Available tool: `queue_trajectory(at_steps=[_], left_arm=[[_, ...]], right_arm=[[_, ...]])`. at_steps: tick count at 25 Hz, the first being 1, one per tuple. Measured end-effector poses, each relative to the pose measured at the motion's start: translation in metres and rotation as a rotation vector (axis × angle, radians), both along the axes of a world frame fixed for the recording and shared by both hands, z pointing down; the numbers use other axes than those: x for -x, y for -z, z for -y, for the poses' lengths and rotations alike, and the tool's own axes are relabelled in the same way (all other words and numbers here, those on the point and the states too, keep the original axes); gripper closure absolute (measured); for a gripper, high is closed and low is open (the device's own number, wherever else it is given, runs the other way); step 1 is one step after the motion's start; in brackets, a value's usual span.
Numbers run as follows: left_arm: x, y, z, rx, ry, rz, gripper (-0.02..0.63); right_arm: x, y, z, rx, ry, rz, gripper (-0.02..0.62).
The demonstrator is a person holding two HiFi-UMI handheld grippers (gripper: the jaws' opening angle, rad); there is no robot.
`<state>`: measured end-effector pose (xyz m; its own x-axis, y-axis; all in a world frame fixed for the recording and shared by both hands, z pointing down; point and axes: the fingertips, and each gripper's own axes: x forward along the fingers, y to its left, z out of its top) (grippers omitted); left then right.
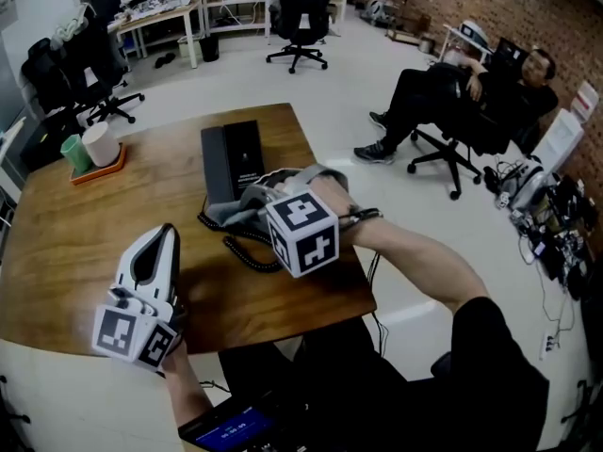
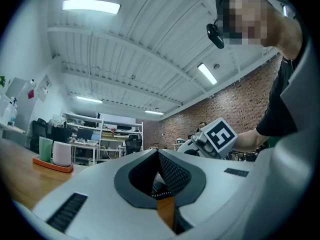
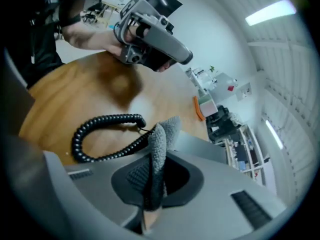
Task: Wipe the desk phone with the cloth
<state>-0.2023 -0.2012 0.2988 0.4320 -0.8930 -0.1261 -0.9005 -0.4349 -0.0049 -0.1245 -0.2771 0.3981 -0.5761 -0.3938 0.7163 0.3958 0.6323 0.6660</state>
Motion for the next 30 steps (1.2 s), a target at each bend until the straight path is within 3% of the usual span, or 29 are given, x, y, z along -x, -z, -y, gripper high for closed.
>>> queue_trajectory(at_steps=[3,6,9,12,15,20,26,30], left_arm=[[0.0,-0.003,0.002,0.001,-0.002,-0.001,0.615],[0.001,-0.006,0.003,0.005,-0.002,-0.003,0.615],[0.001,-0.006,0.002,0.01,-0.001,-0.006,0.615],[-0.001,-0.006,0.002,0.01,0.0,-0.009,0.615],[-0.002,-0.003,0.001,0.008,-0.006,-0.005,0.615],[-0.003,0.001,0.0,0.003,-0.006,-0.001,0.615],[-0.002,-0.001,-0.001,0.001,-0.01,-0.002,0.615],[-0.003,-0.003,0.001,0.003,-0.012,-0.002,0.615]], right_arm=[[0.005,0.029,0.029,0.091,-0.057,0.125,0.574],[0.011,0.076,0.101,0.015,-0.214,0.311,0.574],[0.017,0.096,0.154,-0.049,-0.327,0.384,0.574],[0.022,0.085,0.175,-0.069,-0.362,0.348,0.574],[0.019,0.071,0.169,-0.087,-0.337,0.306,0.574],[0.009,0.051,0.112,-0.076,-0.222,0.196,0.574],[-0.006,0.013,0.031,-0.132,-0.059,0.071,0.574],[-0.016,-0.002,-0.004,-0.038,0.04,-0.03,0.574]])
